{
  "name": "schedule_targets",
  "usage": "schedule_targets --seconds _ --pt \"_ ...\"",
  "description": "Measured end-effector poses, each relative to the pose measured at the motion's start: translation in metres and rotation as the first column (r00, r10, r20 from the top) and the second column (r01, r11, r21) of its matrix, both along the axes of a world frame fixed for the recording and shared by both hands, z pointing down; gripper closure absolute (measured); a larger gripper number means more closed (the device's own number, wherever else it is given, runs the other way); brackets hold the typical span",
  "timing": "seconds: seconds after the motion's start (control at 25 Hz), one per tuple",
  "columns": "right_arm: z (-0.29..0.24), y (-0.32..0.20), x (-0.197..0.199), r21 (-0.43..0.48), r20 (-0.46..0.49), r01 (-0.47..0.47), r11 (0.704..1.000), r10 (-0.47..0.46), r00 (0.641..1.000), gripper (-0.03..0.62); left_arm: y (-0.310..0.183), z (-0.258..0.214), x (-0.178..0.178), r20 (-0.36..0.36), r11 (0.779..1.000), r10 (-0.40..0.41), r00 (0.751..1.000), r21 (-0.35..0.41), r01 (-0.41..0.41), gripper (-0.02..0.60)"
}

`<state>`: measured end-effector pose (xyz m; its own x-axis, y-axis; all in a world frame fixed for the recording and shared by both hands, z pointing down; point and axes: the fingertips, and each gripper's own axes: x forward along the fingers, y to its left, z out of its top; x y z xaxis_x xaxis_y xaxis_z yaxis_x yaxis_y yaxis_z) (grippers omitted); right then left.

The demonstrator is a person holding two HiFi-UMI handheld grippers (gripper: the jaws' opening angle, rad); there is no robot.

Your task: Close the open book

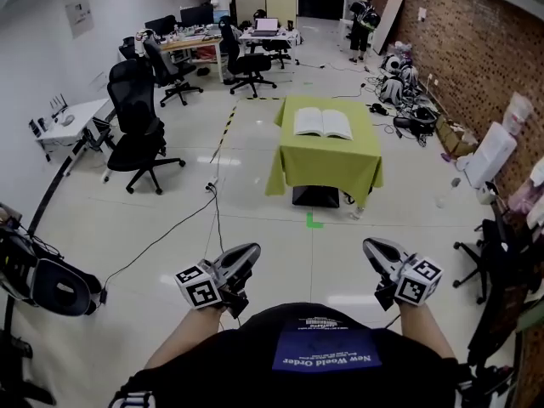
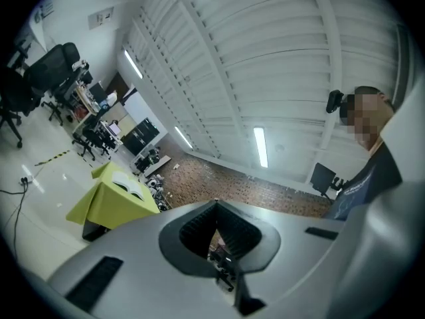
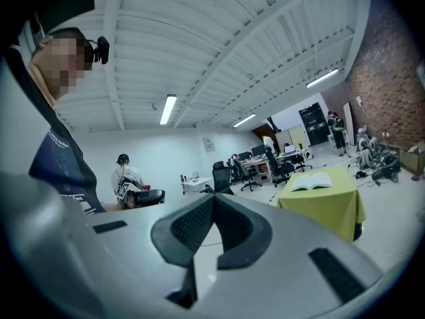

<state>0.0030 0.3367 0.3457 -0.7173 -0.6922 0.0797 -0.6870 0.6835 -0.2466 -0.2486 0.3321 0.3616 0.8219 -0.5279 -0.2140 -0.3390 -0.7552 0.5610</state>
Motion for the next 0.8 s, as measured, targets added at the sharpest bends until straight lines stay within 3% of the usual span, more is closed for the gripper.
schedule_targets --seconds 0.36,0.6,0.8 --pt "-0.017 -0.113 0.076 0.03 -0.031 0.121 0.992 -0.12 0.992 0.609 -0.091 -0.025 0.061 -0.058 0.984 -0.171 0.984 0.039 0.174 0.577" --pt "-0.018 -0.154 0.112 0.029 -0.041 0.154 0.988 -0.153 0.987 0.609 -0.123 -0.032 0.111 -0.036 0.986 -0.159 0.987 0.041 0.161 0.577" --pt "-0.008 -0.181 0.125 0.01 -0.022 0.151 0.988 -0.151 0.988 0.609 -0.152 -0.03 0.13 -0.009 0.99 -0.14 0.99 0.026 0.14 0.577"
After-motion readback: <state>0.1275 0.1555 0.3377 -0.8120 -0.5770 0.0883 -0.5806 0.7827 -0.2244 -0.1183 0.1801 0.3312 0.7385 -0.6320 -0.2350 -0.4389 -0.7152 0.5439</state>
